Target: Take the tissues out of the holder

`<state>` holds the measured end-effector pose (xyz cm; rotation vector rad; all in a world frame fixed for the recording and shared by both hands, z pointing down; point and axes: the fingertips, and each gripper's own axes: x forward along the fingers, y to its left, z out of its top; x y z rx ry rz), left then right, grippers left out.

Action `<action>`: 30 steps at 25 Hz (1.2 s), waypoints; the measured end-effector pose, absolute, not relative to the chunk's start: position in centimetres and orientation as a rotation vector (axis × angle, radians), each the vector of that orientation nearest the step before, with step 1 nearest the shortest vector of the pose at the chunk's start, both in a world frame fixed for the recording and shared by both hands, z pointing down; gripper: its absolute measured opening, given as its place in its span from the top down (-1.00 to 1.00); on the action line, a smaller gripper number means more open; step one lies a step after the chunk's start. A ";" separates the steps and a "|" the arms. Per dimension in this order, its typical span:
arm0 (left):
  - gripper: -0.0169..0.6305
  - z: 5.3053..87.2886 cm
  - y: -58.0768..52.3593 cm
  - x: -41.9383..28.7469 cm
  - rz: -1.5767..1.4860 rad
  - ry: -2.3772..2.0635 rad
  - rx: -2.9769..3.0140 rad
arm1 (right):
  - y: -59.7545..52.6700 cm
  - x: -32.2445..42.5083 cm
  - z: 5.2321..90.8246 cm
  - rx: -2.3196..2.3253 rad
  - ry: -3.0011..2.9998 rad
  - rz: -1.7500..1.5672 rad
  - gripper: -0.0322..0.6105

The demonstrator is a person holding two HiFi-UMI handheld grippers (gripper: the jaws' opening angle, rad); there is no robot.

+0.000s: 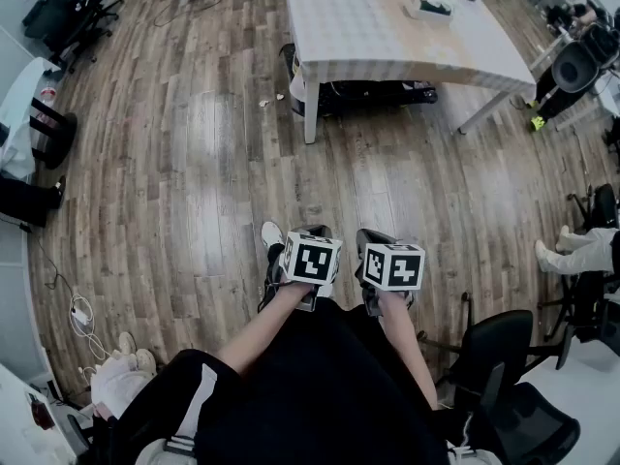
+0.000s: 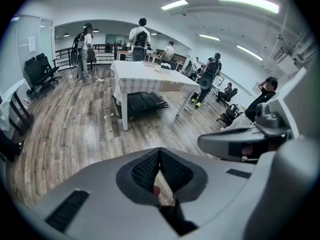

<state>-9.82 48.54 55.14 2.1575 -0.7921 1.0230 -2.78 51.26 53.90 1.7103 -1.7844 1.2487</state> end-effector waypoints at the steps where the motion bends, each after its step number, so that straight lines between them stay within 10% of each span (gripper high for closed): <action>1: 0.92 54.9 48.4 -9.8 1.014 -0.800 2.159 | 51.3 -2.9 53.9 1.703 -1.790 1.249 0.86; 30: 0.92 54.7 43.3 -11.3 1.014 -0.889 2.117 | 45.7 -5.3 51.9 1.596 -2.154 1.197 0.69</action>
